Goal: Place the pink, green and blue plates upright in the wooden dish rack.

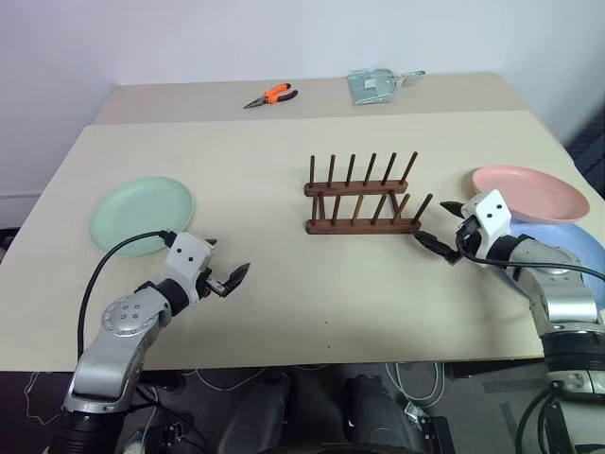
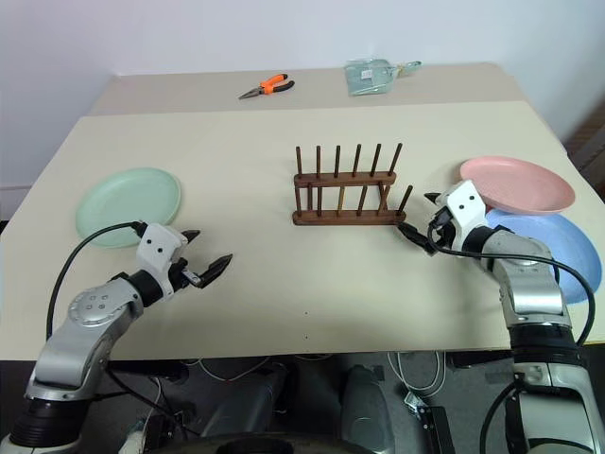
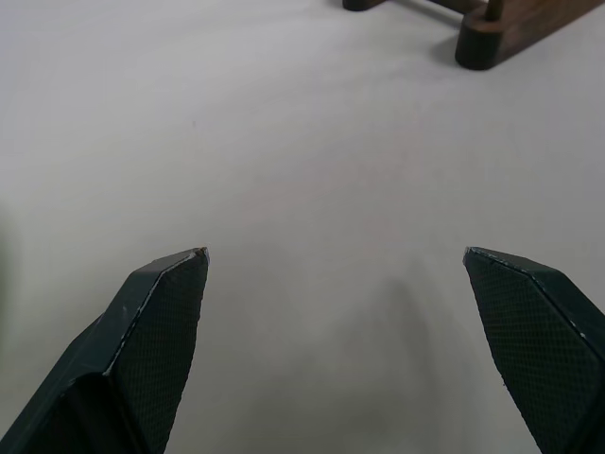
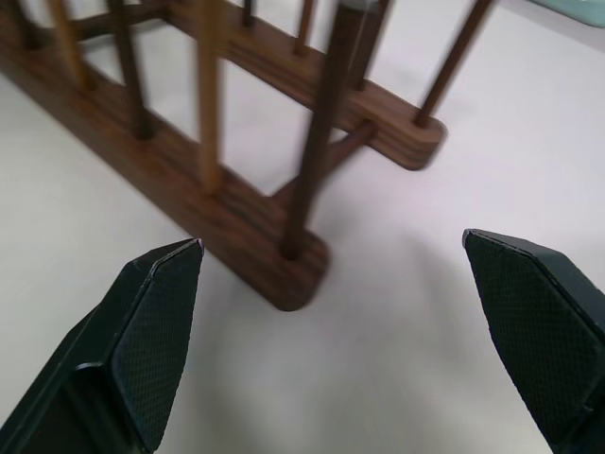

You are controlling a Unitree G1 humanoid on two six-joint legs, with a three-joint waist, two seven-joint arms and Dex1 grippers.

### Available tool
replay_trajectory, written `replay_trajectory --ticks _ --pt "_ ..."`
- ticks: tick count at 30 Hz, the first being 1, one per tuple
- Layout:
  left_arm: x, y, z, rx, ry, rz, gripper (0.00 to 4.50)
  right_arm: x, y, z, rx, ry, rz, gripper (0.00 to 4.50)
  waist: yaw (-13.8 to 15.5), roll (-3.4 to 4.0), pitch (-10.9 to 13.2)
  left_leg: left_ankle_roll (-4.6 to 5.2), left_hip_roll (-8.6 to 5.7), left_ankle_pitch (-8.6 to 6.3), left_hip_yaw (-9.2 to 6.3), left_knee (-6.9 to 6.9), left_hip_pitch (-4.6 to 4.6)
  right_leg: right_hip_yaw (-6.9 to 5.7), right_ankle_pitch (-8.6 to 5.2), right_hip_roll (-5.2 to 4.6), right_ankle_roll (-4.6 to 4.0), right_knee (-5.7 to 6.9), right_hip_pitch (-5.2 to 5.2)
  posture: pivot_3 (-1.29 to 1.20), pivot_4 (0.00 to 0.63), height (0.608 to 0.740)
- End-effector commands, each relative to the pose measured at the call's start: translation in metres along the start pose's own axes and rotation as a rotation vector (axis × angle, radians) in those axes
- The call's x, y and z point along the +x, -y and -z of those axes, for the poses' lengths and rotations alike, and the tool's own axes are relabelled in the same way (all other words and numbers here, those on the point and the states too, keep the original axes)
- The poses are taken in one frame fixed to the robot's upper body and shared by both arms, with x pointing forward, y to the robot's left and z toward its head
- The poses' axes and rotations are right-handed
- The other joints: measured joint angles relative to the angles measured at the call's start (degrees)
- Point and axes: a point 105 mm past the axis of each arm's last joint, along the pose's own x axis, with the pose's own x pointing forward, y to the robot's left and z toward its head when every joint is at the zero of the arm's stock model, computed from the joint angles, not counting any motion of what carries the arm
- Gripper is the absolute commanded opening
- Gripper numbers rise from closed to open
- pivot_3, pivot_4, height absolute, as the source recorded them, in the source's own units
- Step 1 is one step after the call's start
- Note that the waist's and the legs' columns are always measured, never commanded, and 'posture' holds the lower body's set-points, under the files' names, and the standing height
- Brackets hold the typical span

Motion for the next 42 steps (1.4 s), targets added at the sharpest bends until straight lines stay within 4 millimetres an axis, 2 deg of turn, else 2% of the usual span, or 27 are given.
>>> replay_trajectory --ticks 1,6,10,13,19,21,27,30,35,36,42 --pt "-0.001 -0.004 -0.006 0.014 0.017 0.005 4.41 -0.008 0.008 -0.018 -0.032 0.052 0.031 4.50 0.04 0.00 0.00 0.00 0.00 0.00 0.01 0.00 0.00 0.01 0.00 0.00 0.00 0.00 0.00 0.00 0.150 0.729" --pt "0.005 0.000 -0.008 0.022 0.025 0.053 4.41 -0.011 -0.001 -0.013 -0.029 0.033 0.017 4.50 0.10 0.00 0.00 0.02 0.00 -0.02 0.02 0.00 0.00 0.01 0.00 -0.01 0.01 -0.01 0.00 0.00 0.150 0.729" --pt "0.019 0.015 -0.011 0.010 0.036 0.211 4.41 -0.012 -0.013 -0.010 0.018 0.009 -0.035 4.50 0.15 0.00 0.00 0.03 0.00 -0.02 0.05 0.01 0.00 0.03 0.00 -0.01 0.00 -0.01 -0.01 0.00 0.150 0.729" --pt "0.042 0.025 -0.015 0.026 0.035 0.362 4.41 -0.015 -0.026 -0.013 0.041 0.010 -0.076 4.50 0.34 -0.01 0.00 0.03 0.00 -0.02 0.05 0.02 0.00 0.03 -0.01 -0.01 0.00 0.00 0.00 0.00 0.150 0.729" --pt "0.113 0.027 -0.028 0.096 0.023 0.501 4.41 -0.026 -0.035 -0.015 0.006 0.008 -0.018 4.50 0.47 -0.09 0.02 0.11 -0.02 -0.06 0.12 0.11 -0.05 0.01 0.11 -0.05 0.22 -0.09 0.02 0.00 0.150 0.729" --pt "0.126 0.029 -0.032 0.096 0.026 0.525 4.41 -0.030 -0.037 -0.015 0.005 0.007 0.000 4.50 0.13 -0.12 0.02 0.16 -0.02 -0.08 0.13 0.14 -0.13 -0.01 0.19 -0.05 0.37 -0.14 -0.02 0.00 0.150 0.729" --pt "0.153 0.062 -0.037 0.119 0.002 0.663 4.41 -0.048 -0.049 -0.018 0.011 0.000 0.071 4.50 0.23 -0.20 0.04 0.46 -0.03 -0.12 0.25 0.17 -0.26 0.04 0.24 -0.08 0.48 -0.20 -0.13 0.00 0.150 0.729" --pt "0.157 0.069 -0.036 0.112 0.001 0.683 3.59 -0.051 -0.057 -0.018 0.015 -0.005 0.087 4.50 0.23 -0.24 0.03 0.48 -0.04 -0.13 0.25 0.26 -0.27 0.02 0.26 -0.08 0.57 -0.23 -0.06 0.00 0.150 0.729" --pt "0.153 0.068 -0.032 0.113 0.015 0.699 1.14 -0.047 -0.058 -0.019 0.015 -0.007 0.091 4.50 -0.06 -0.27 0.03 0.48 -0.04 -0.13 0.29 0.32 -0.21 0.02 0.31 -0.05 0.66 -0.25 0.01 0.00 0.150 0.729" --pt "0.151 0.068 -0.030 0.118 0.018 0.704 0.78 -0.046 -0.057 -0.020 0.013 -0.006 0.089 4.50 -0.09 -0.26 0.02 0.49 -0.04 -0.13 0.29 0.32 -0.18 0.03 0.31 -0.04 0.66 -0.23 0.02 0.00 0.150 0.729" --pt "0.132 0.072 -0.029 0.199 0.066 0.761 0.78 -0.040 -0.046 -0.024 -0.013 -0.011 0.074 4.50 -0.11 -0.24 0.00 0.50 -0.03 -0.12 0.30 0.25 -0.12 0.06 0.31 -0.03 0.65 -0.23 0.03 0.00 0.150 0.729"
